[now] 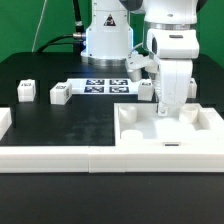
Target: Assemble one leg
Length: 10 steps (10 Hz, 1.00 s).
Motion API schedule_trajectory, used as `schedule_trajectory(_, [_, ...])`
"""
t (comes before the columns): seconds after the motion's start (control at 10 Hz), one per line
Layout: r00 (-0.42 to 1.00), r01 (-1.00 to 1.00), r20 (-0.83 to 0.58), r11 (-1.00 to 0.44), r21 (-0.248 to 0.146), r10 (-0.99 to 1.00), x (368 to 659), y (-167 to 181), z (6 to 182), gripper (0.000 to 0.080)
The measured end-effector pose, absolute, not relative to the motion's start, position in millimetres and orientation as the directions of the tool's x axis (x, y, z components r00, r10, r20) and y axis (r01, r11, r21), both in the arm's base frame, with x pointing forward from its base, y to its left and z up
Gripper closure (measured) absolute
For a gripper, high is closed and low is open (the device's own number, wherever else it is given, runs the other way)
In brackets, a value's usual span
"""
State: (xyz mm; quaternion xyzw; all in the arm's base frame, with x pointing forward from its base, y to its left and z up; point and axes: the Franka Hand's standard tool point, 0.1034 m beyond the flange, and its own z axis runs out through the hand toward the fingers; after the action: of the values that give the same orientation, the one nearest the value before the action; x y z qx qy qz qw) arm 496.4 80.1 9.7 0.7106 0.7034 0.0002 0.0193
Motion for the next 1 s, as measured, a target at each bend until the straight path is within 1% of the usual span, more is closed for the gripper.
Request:
schedule_trajectory(0.3, [0.011,1.000,-0.045,-0.012,-0.008,0.999,503.1,79.4,9.9,0.0741])
schedule_trajectory(0.7, [0.025,1.000,-0.045,-0.025,-0.007,0.999,502.7,79.5,9.8,0.0741])
schedule_trajectory(0.8, [0.025,1.000,-0.045,-0.026,-0.007,0.999,502.7,79.3,9.7,0.0506])
schedule_trajectory(0.9, [0.025,1.000,-0.045,-0.026,-0.007,0.999,502.7,79.2,9.7,0.0506])
schedule_trajectory(1.0, [0.026,1.000,-0.045,-0.026,-0.008,0.999,502.7,79.0,9.6,0.0371])
